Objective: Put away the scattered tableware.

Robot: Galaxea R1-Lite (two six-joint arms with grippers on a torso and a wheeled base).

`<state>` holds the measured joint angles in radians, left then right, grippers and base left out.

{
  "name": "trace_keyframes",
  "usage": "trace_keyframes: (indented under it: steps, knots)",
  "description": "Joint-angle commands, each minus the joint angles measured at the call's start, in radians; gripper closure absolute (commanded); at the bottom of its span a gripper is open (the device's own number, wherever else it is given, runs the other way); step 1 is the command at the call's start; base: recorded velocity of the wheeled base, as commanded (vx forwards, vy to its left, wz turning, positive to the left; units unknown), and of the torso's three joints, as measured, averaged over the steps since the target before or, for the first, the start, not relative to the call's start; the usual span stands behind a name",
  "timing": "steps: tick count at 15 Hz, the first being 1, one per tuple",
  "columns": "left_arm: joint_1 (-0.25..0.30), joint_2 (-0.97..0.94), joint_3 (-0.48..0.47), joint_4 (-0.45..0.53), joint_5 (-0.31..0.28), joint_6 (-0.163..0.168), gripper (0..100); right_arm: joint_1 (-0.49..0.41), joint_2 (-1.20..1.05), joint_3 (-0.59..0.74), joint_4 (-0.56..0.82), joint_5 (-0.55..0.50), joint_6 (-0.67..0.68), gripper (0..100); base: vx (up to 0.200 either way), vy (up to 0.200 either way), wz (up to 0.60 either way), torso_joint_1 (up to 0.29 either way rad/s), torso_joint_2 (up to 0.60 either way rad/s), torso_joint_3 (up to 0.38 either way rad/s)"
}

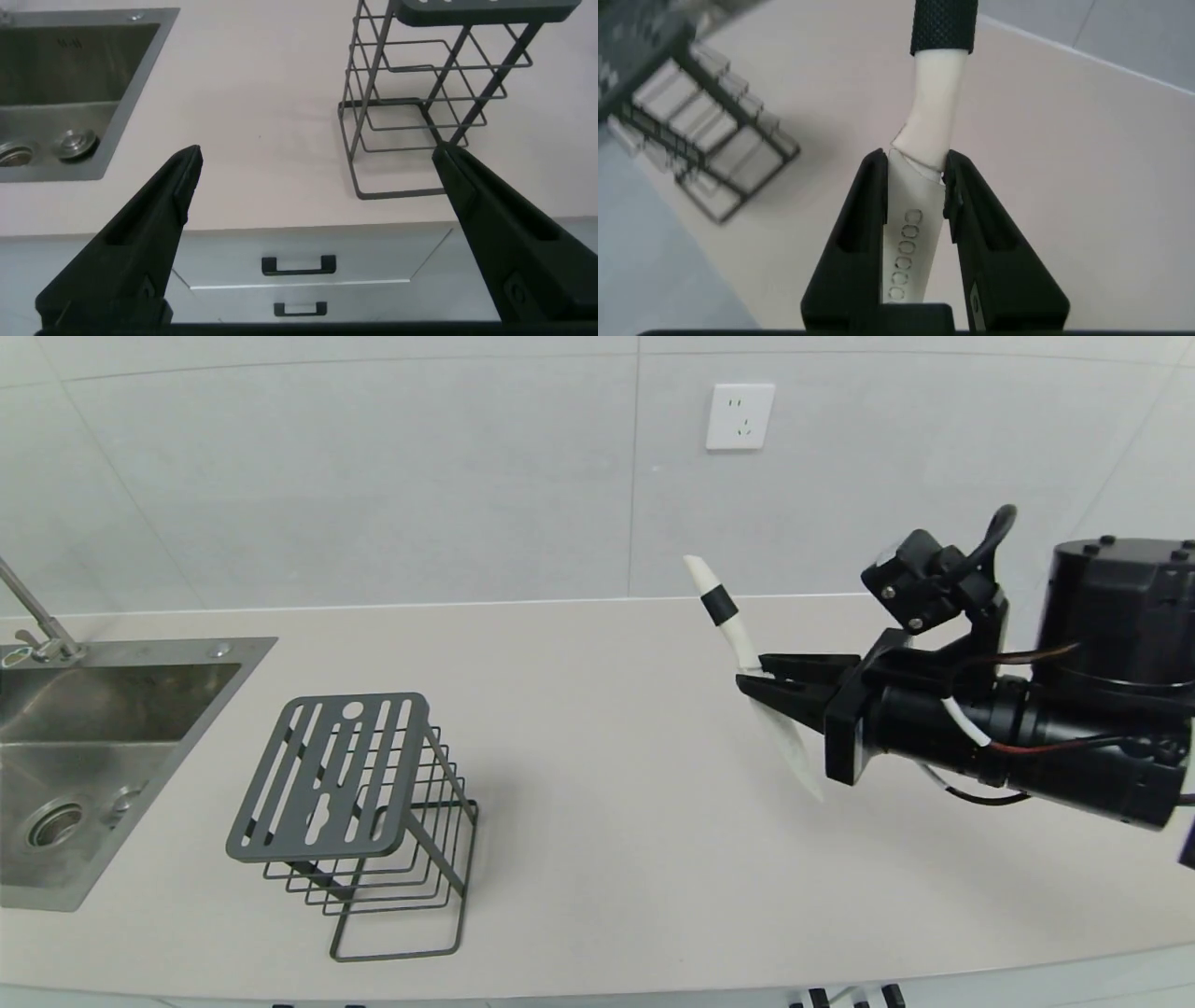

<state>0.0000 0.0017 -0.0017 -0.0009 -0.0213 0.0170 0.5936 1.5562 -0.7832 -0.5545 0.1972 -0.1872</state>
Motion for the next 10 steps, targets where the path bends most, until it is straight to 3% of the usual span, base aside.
trace_keyframes:
  steps: [1, 3, 5, 10]
  knots:
    - [0.0, 0.001, 0.0, -0.001, 0.0, -0.002, 0, 0.009, -0.056, -0.011, 0.01, 0.004, -0.12, 100, 0.0, 0.0, 0.0, 0.0, 0.0, 0.0]
    - [0.0, 0.001, 0.0, -0.001, -0.005, -0.002, 0, 0.012, -0.034, 0.005, 0.005, -0.005, -0.207, 100, 0.0, 0.0, 0.0, 0.0, 0.0, 0.0]
    - [0.0, 0.001, 0.0, -0.001, -0.008, 0.001, 0, -0.025, 0.001, 0.071, -0.128, 0.002, -0.351, 100, 0.0, 0.0, 0.0, 0.0, 0.0, 0.0]
    - [0.002, 0.0, 0.0, -0.004, -0.057, 0.009, 0, -0.049, 0.015, 0.096, -0.156, 0.011, -0.356, 100, 0.0, 0.0, 0.0, 0.0, 0.0, 0.0]
